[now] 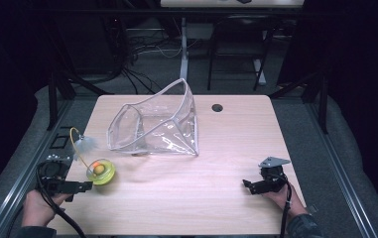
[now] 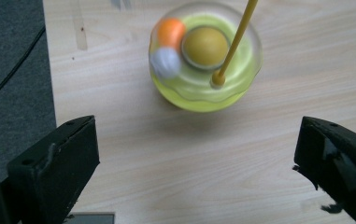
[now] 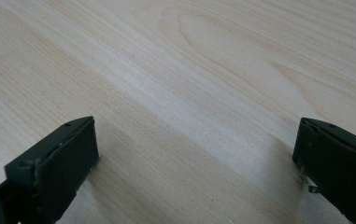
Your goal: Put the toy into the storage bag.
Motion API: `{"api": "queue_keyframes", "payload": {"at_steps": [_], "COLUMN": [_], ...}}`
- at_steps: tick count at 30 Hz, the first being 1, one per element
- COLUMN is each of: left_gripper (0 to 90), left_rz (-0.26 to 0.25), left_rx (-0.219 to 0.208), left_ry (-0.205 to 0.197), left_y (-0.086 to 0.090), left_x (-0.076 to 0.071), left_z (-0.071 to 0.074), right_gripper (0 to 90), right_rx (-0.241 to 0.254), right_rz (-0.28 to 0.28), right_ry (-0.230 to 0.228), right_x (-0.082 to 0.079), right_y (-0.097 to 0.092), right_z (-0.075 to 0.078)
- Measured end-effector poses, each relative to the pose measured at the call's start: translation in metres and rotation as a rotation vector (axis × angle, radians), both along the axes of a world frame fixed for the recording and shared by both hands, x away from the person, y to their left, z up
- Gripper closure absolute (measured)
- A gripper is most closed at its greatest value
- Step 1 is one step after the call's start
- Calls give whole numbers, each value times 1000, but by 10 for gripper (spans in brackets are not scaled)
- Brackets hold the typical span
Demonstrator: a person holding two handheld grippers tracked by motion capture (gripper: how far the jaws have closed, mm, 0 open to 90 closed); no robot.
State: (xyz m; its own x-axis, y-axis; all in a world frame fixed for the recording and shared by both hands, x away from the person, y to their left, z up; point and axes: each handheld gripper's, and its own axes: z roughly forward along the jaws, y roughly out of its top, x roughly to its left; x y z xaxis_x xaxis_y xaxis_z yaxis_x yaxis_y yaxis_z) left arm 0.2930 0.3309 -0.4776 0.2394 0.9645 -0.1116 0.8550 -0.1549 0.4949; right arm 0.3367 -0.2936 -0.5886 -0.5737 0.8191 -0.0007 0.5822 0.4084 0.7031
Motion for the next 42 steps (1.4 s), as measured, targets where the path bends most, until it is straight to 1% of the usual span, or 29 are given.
{"api": "queue_keyframes", "payload": {"at_steps": [1, 4, 6, 10, 13, 16, 17, 18, 20, 21, 22, 23, 24, 25, 26, 28, 31, 32, 34, 36, 37, 38, 39, 41, 42], "left_gripper": [1, 1, 2, 2, 2, 8, 20, 20, 70, 120, 149, 189, 240, 318, 341, 394, 426, 427, 440, 446, 460, 469, 480, 536, 572], "left_rz": [-9, -11, -15, -31, -48, -51, -51, -55, -63, -69, -71, -73, -88, -94, -109, -117, -121, -124, -124, -128, -132, -132, -136, -147, -155], "left_rx": [1, -9, -5, 2, 5, 5, 5, 9, 10, 16, 18, 14, 11, 2, -2, -10, -25, -25, -16, -21, -19, -23, -29, -31, -19], "left_ry": [-3, -12, -22, -31, -35, -46, -46, -51, -51, -50, -47, -46, -43, -35, -25, -14, 2, 13, 21, 20, 25, 19, 25, 33, 43], "left_y": [0, 1, 0, -2, -7, -9, -9, -11, -13, -13, -13, -13, -13, -13, -11, -8, -4, -2, -2, -2, -2, -2, -3, -3, -4], "left_x": [0, 4, 5, 12, 18, 24, 24, 27, 30, 33, 35, 36, 36, 37, 38, 39, 42, 44, 46, 48, 49, 49, 50, 53, 54], "left_z": [5, 16, 22, 35, 44, 50, 50, 54, 58, 61, 62, 63, 64, 64, 64, 65, 68, 69, 72, 74, 74, 74, 74, 73, 73], "right_gripper": [0, 0, 0, 0, 0, 0, 0, 0, 0, 0, 0, 0, 0, 0, 0, 0, 0, 0, 0, 0, 0, 0, 0, 0, 0], "right_rx": [0, 0, 0, 0, -1, 0, 0, 0, 1, 2, 2, 2, 1, 1, 1, 2, 0, 0, 0, 0, 0, 0, 0, 1, 1], "right_rz": [0, 2, 1, 1, 0, 1, 1, -1, -2, 0, 0, -1, -1, -1, -1, 0, -1, -1, 1, 1, 2, 1, 1, 0, -1], "right_ry": [0, 0, 0, 0, 0, 0, 0, 0, 0, 0, 0, 0, 0, 0, 0, 0, 0, 0, 0, 0, 0, 0, 0, -1, -2], "right_x": [0, 0, 0, 0, 0, 0, 0, 0, 0, 0, 0, 0, 0, 0, 0, 0, 0, 0, 0, 0, 0, 0, 0, 0, 0], "right_y": [0, 0, 0, 0, 0, 0, 0, 0, 0, 0, 0, 0, 0, 0, 0, 0, 0, 0, 0, 0, 0, 0, 0, 0, 0], "right_z": [0, 0, 0, 0, 0, 0, 0, 0, 0, 0, 0, 0, 0, 0, 0, 0, 0, 0, 0, 0, 0, 0, 0, 0, 0]}}
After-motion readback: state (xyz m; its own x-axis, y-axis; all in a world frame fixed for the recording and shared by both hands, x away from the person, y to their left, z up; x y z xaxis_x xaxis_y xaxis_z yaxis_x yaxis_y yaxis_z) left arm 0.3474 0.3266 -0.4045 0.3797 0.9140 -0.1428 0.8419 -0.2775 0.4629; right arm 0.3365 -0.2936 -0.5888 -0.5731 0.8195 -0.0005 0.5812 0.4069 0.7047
